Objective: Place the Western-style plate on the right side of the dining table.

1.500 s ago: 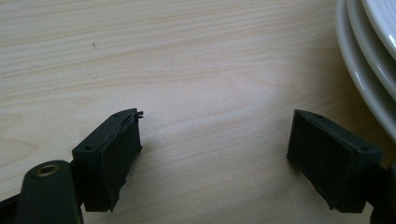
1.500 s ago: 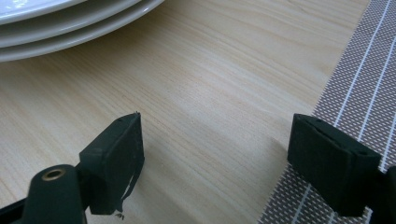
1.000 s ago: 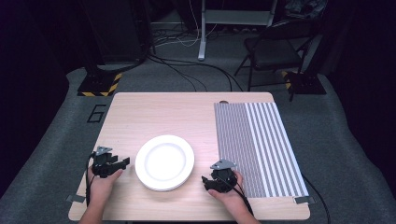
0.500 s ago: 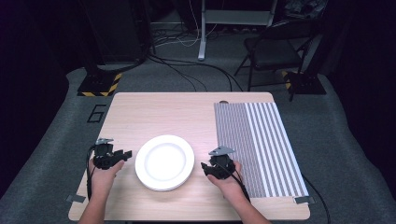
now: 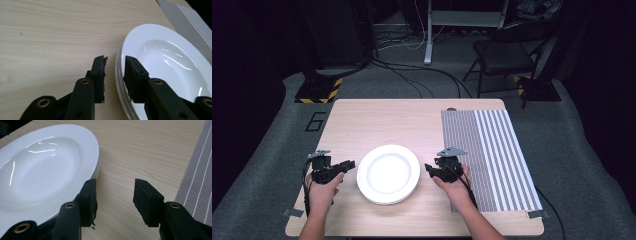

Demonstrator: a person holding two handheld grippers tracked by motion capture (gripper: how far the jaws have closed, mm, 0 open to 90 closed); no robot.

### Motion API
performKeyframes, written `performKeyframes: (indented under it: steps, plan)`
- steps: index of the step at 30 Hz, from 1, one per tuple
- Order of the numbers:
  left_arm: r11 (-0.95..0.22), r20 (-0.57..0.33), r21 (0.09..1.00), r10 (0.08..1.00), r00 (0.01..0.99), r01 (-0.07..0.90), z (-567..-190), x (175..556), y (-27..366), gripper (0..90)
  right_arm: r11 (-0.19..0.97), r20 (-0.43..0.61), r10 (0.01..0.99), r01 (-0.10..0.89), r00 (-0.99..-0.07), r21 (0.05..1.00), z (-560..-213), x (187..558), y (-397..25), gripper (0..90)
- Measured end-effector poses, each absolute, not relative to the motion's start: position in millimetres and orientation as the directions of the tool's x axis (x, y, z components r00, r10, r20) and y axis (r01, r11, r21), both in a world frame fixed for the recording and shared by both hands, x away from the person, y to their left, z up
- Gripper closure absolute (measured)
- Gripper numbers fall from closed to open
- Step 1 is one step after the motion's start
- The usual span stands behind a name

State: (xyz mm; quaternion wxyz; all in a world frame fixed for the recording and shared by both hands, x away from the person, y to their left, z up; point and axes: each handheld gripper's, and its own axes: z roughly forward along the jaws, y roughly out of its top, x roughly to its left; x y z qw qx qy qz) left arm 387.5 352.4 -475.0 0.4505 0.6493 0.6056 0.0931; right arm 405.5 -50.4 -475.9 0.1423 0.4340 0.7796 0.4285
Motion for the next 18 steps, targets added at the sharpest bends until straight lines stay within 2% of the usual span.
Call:
performKeyframes:
  steps: [3, 6, 13, 18]
  plan:
    - [0.157, -0.461, 0.686, 0.849, 0.257, 0.711, -475.4, 383.6, 351.4, 75.2, 0.251, 0.15, 0.798, 0.548, -0.584, 0.798, -477.6, 404.9, -50.6, 50.9]
    - [0.163, -0.484, 0.67, 0.835, 0.26, 0.724, -478.2, 381.6, 347.7, 76.4, 0.232, 0.196, 0.785, 0.573, -0.587, 0.786, -482.5, 405.8, -50.2, 51.2]
    - [0.12, -0.441, 0.671, 0.858, 0.264, 0.732, -484.2, 379.4, 339.2, 80.6, 0.221, 0.239, 0.772, 0.6, -0.59, 0.769, -489.5, 404.8, -44.4, 50.5]
    - [0.177, -0.497, 0.652, 0.834, 0.239, 0.737, -486.7, 376.9, 343.1, 83.1, 0.191, 0.278, 0.759, 0.609, -0.589, 0.77, -491.0, 405.6, -41.4, 50.5]
